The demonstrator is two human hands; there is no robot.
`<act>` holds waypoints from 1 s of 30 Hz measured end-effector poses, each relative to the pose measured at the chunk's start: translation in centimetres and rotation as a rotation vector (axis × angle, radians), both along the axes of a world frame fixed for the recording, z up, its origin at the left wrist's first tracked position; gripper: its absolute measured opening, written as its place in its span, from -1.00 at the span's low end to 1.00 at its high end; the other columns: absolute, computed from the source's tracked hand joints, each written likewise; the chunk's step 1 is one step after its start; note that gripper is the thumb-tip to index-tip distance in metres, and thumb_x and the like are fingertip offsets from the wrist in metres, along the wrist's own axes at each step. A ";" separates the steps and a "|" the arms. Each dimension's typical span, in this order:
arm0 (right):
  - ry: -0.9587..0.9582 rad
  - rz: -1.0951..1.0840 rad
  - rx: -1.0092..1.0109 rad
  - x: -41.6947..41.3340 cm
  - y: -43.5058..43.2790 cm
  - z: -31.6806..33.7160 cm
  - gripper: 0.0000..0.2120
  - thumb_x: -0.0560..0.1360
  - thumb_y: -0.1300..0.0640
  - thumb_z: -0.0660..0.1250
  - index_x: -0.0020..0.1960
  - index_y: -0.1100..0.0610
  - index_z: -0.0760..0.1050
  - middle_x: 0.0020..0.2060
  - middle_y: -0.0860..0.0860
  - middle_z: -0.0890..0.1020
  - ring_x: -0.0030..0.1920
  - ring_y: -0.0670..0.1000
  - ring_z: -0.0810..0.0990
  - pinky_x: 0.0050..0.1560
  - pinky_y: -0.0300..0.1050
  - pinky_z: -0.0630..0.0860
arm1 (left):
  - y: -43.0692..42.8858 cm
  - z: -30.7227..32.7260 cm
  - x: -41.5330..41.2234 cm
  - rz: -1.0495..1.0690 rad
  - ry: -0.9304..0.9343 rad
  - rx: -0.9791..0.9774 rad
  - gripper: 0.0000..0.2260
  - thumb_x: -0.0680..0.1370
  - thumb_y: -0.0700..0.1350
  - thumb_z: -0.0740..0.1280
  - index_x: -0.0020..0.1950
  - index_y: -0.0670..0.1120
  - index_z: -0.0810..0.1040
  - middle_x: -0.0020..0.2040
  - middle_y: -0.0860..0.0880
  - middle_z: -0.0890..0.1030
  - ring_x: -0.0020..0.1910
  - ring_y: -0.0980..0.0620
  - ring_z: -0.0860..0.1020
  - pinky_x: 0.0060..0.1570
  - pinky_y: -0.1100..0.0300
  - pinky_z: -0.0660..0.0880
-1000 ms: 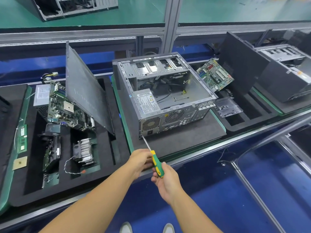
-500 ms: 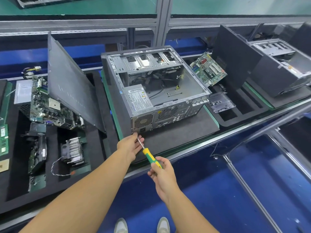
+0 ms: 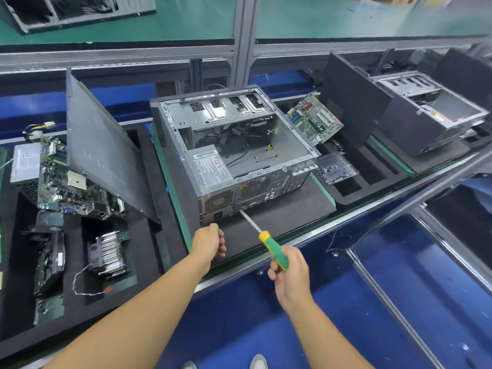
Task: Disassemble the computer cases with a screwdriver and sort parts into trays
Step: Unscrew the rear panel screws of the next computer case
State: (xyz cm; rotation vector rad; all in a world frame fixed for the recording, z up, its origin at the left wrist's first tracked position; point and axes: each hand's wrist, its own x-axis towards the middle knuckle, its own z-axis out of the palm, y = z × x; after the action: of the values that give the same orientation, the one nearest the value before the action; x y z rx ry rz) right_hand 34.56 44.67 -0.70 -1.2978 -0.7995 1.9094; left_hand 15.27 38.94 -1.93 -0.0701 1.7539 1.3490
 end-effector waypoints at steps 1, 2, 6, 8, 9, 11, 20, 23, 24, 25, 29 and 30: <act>0.020 -0.050 -0.001 0.1 1.2 0.3 -0.90 0.53 0.25 0.25 -0.16 0.15 0.44 -0.37 0.13 0.44 -0.45 0.02 0.40 -0.50 -0.11 0.31 | 0.5 0.3 0.4 -0.082 0.031 0.011 -0.75 0.59 -0.17 0.13 -0.22 -0.15 0.51 -0.45 -0.06 0.50 -0.50 -0.02 0.45 -0.46 0.17 0.46; 0.045 -0.095 0.001 0.3 2.4 0.7 -0.90 0.55 0.25 0.25 -0.14 0.16 0.44 -0.36 0.13 0.44 -0.45 0.02 0.42 -0.49 -0.11 0.34 | 1.3 0.6 0.9 -0.173 0.057 0.029 -0.74 0.60 -0.16 0.15 -0.21 -0.17 0.54 -0.44 -0.06 0.52 -0.49 -0.02 0.48 -0.45 0.16 0.46; 0.157 -0.204 0.006 1.1 7.6 2.5 -0.94 0.61 0.27 0.29 0.08 0.21 0.49 -0.20 0.13 0.54 -0.39 -0.01 0.54 -0.38 -0.13 0.54 | 6.4 2.4 3.5 -0.508 0.194 0.098 -0.80 0.60 -0.17 0.26 -0.13 -0.18 0.63 -0.30 -0.08 0.67 -0.35 0.00 0.62 -0.33 0.15 0.52; 0.209 -0.213 -0.013 2.0 10.2 3.3 -0.84 0.60 0.30 0.31 0.18 0.24 0.51 -0.13 0.14 0.56 -0.37 -0.01 0.58 -0.33 -0.13 0.58 | 9.9 3.4 5.0 -0.602 0.302 0.125 -0.84 0.57 -0.18 0.32 -0.15 -0.16 0.66 -0.25 -0.09 0.70 -0.32 0.02 0.64 -0.28 0.14 0.58; 0.231 -0.207 -0.018 2.6 11.6 3.6 -0.83 0.60 0.30 0.30 0.19 0.24 0.52 -0.12 0.14 0.56 -0.36 -0.02 0.58 -0.32 -0.13 0.59 | 12.0 3.8 5.8 -0.629 0.354 0.132 -0.86 0.56 -0.19 0.34 -0.16 -0.15 0.67 -0.25 -0.09 0.71 -0.32 0.03 0.65 -0.24 0.13 0.60; 0.255 -0.194 -0.016 4.2 14.5 3.9 -0.82 0.61 0.30 0.28 0.19 0.25 0.55 -0.11 0.13 0.56 -0.35 -0.03 0.58 -0.30 -0.13 0.58 | 16.4 4.4 7.6 -0.652 0.419 0.135 -0.89 0.53 -0.21 0.36 -0.16 -0.11 0.66 -0.26 -0.09 0.71 -0.33 0.06 0.66 -0.19 0.12 0.62; 0.168 -0.050 0.085 12.1 26.3 3.7 -0.74 0.50 0.19 0.29 0.11 0.24 0.65 -0.19 0.15 0.62 -0.34 0.04 0.48 -0.35 -0.08 0.47 | 35.6 3.4 12.5 -0.407 0.369 0.028 -0.85 0.58 -0.29 0.30 0.03 -0.24 0.66 -0.22 -0.15 0.66 -0.23 -0.09 0.60 -0.06 -0.03 0.64; 0.195 -0.148 0.063 14.8 30.0 3.1 -0.75 0.61 0.21 0.21 0.20 0.24 0.58 -0.25 0.12 0.55 -0.31 0.03 0.50 -0.31 -0.09 0.50 | 38.9 3.1 12.5 -0.432 0.517 -0.009 -0.84 0.58 -0.20 0.32 0.06 -0.12 0.70 -0.11 -0.11 0.71 -0.15 -0.07 0.65 -0.02 0.06 0.61; 0.211 -0.180 0.049 15.3 31.0 2.8 -0.73 0.62 0.21 0.19 0.25 0.25 0.53 -0.26 0.12 0.53 -0.30 0.03 0.51 -0.31 -0.10 0.51 | 39.8 3.1 12.5 -0.442 0.571 -0.021 -0.83 0.58 -0.19 0.33 0.07 -0.11 0.71 -0.07 -0.10 0.72 -0.09 -0.07 0.66 0.00 0.09 0.59; 0.226 -0.207 0.036 15.8 32.0 2.5 -0.72 0.63 0.22 0.19 0.29 0.27 0.49 -0.26 0.11 0.53 -0.30 0.03 0.52 -0.32 -0.10 0.51 | 40.8 2.9 12.4 -0.453 0.610 -0.034 -0.83 0.58 -0.20 0.33 0.07 -0.11 0.71 -0.03 -0.09 0.72 -0.05 -0.07 0.65 0.03 0.11 0.58; 0.263 -0.271 -0.002 16.9 34.3 1.9 -0.69 0.62 0.21 0.23 0.33 0.28 0.44 -0.24 0.10 0.55 -0.30 0.03 0.55 -0.32 -0.11 0.53 | 43.9 2.0 12.0 -0.522 0.706 -0.093 -0.82 0.58 -0.24 0.32 0.06 -0.14 0.72 0.01 -0.09 0.71 0.07 -0.09 0.62 0.19 0.12 0.51; 0.269 -0.277 -0.008 17.1 34.6 1.7 -0.69 0.62 0.20 0.24 0.33 0.28 0.45 -0.25 0.10 0.56 -0.30 0.03 0.55 -0.31 -0.11 0.54 | 44.6 1.8 12.0 -0.544 0.717 -0.097 -0.82 0.58 -0.24 0.32 0.06 -0.14 0.71 0.01 -0.09 0.71 0.09 -0.08 0.61 0.21 0.13 0.50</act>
State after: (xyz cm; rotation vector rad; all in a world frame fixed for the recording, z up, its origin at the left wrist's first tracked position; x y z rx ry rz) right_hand 51.68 79.26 0.97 -1.0643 -0.4506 1.8127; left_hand 27.23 83.50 -0.13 0.8729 2.1917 0.9278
